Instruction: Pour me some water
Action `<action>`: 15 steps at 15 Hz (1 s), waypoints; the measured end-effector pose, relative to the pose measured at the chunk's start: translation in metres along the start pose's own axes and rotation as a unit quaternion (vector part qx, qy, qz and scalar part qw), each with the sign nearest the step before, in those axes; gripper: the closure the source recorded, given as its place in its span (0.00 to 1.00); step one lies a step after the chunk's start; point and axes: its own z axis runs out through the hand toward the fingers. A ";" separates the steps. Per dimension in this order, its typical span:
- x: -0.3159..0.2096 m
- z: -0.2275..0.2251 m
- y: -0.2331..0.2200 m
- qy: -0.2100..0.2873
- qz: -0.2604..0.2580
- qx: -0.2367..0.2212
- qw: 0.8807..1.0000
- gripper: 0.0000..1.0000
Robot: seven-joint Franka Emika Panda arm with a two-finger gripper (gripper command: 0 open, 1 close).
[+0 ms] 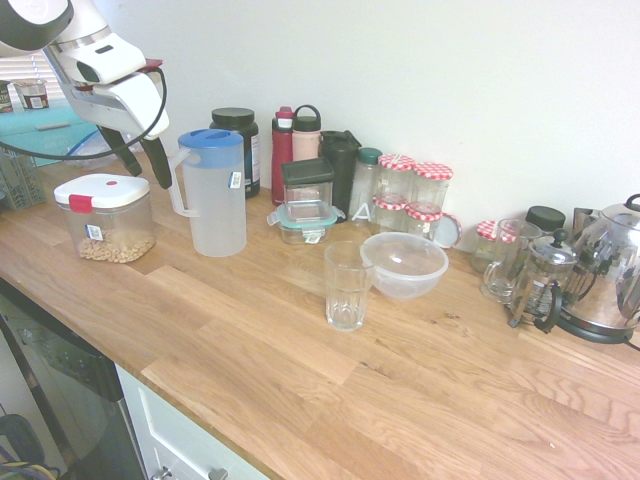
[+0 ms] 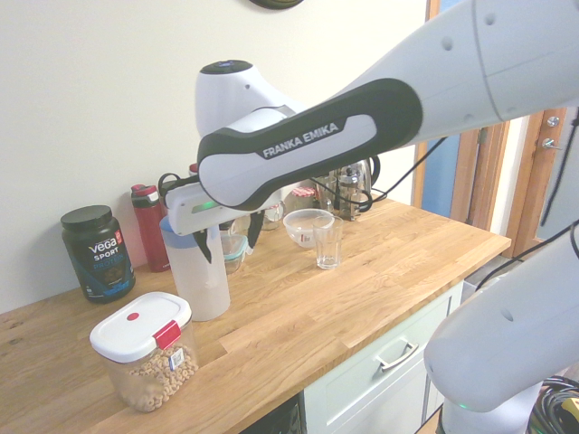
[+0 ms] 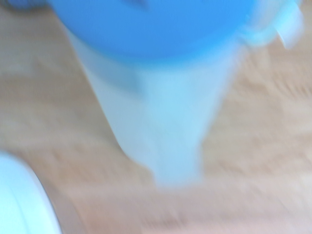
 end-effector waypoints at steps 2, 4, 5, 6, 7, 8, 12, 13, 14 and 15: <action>0.001 0.012 -0.019 0.016 -0.001 0.014 1.000 0.00; 0.004 0.026 -0.029 0.036 0.003 0.029 0.999 1.00; 0.004 0.032 -0.032 0.040 0.005 0.033 0.999 1.00; 0.004 0.037 -0.034 0.042 0.007 0.033 0.999 1.00; 0.004 0.041 -0.035 0.042 0.008 0.032 0.999 1.00; 0.004 0.044 -0.035 0.042 0.008 0.032 0.999 1.00; 0.009 0.051 -0.037 0.049 0.008 0.045 0.998 1.00; 0.011 0.054 -0.037 0.048 0.008 0.046 0.998 1.00; 0.012 0.056 -0.038 0.048 0.008 0.046 0.998 1.00; 0.012 0.057 -0.037 0.048 0.007 0.046 0.998 1.00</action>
